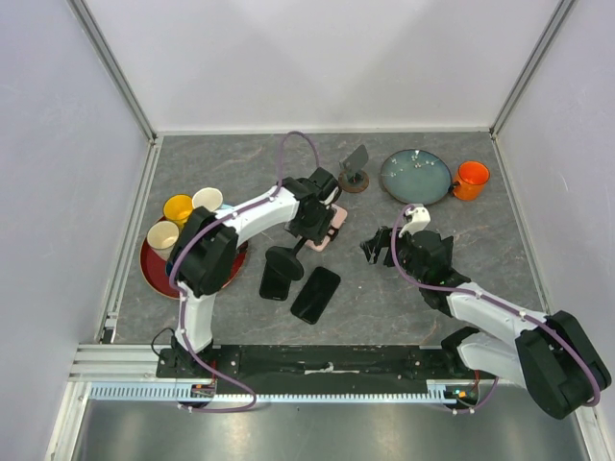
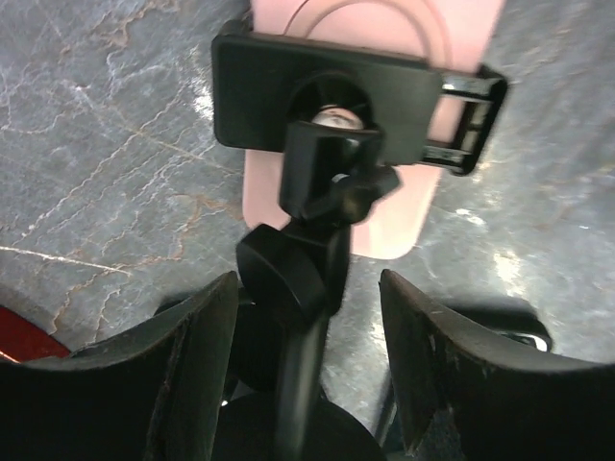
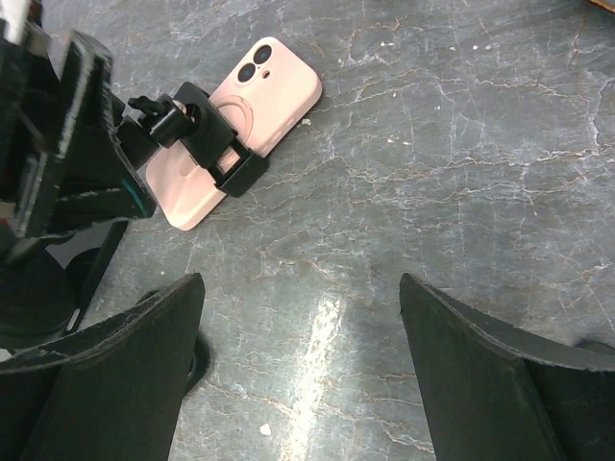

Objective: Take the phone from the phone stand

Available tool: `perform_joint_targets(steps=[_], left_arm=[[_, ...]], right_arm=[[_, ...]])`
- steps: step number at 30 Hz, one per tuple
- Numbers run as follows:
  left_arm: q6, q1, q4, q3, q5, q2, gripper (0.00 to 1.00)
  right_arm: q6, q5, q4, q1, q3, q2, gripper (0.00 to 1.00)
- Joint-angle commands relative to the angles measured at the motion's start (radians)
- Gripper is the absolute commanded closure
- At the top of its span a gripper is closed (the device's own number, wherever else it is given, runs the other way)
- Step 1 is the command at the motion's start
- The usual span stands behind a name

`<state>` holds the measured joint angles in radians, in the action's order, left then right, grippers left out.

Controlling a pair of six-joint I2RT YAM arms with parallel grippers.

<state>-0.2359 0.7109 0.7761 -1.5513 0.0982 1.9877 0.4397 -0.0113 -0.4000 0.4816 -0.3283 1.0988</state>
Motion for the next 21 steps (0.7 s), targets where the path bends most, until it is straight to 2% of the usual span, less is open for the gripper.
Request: perform_joint_targets(steps=[1, 4, 6, 7, 8, 10, 11, 12, 13, 15, 21], left_arm=[[0.024, 0.012, 0.04, -0.043, 0.109, 0.034, 0.33], [0.032, 0.015, 0.04, -0.053, 0.081, 0.051, 0.36], [0.035, 0.019, 0.028, -0.056, 0.052, 0.068, 0.44], [0.035, 0.028, 0.022, -0.055, 0.043, 0.068, 0.51], [0.038, 0.033, 0.017, -0.053, 0.031, 0.063, 0.66], [0.043, 0.044, -0.01, -0.044, 0.02, 0.043, 0.8], [0.05, 0.045, -0.021, -0.041, 0.011, 0.017, 0.91], [0.056, 0.048, -0.034, -0.033, 0.002, -0.006, 0.95], [0.063, 0.055, -0.059, -0.032, 0.001, -0.026, 0.98], [0.086, 0.059, -0.092, -0.017, -0.006, -0.102, 0.98], [0.193, 0.087, -0.351, 0.091, -0.092, -0.32, 0.98]], right_arm=[[-0.013, -0.023, -0.023, 0.002, -0.025, -0.02, 0.1], [-0.009, -0.021, -0.033, 0.002, -0.02, -0.02, 0.1], [-0.007, -0.019, -0.033, 0.002, -0.023, -0.025, 0.1], [-0.009, -0.019, -0.033, 0.002, -0.023, -0.03, 0.1], [-0.009, -0.016, -0.033, 0.002, -0.028, -0.034, 0.1], [-0.015, -0.016, -0.014, 0.003, -0.035, -0.053, 0.08], [-0.013, -0.022, -0.002, 0.003, -0.049, -0.062, 0.07], [-0.01, -0.018, 0.028, -0.004, -0.058, -0.071, 0.04], [-0.004, -0.012, 0.044, -0.011, -0.069, -0.074, 0.02], [0.033, 0.01, 0.097, -0.03, -0.113, -0.08, 0.02], [0.146, 0.171, 0.202, -0.127, -0.244, -0.109, 0.02]])
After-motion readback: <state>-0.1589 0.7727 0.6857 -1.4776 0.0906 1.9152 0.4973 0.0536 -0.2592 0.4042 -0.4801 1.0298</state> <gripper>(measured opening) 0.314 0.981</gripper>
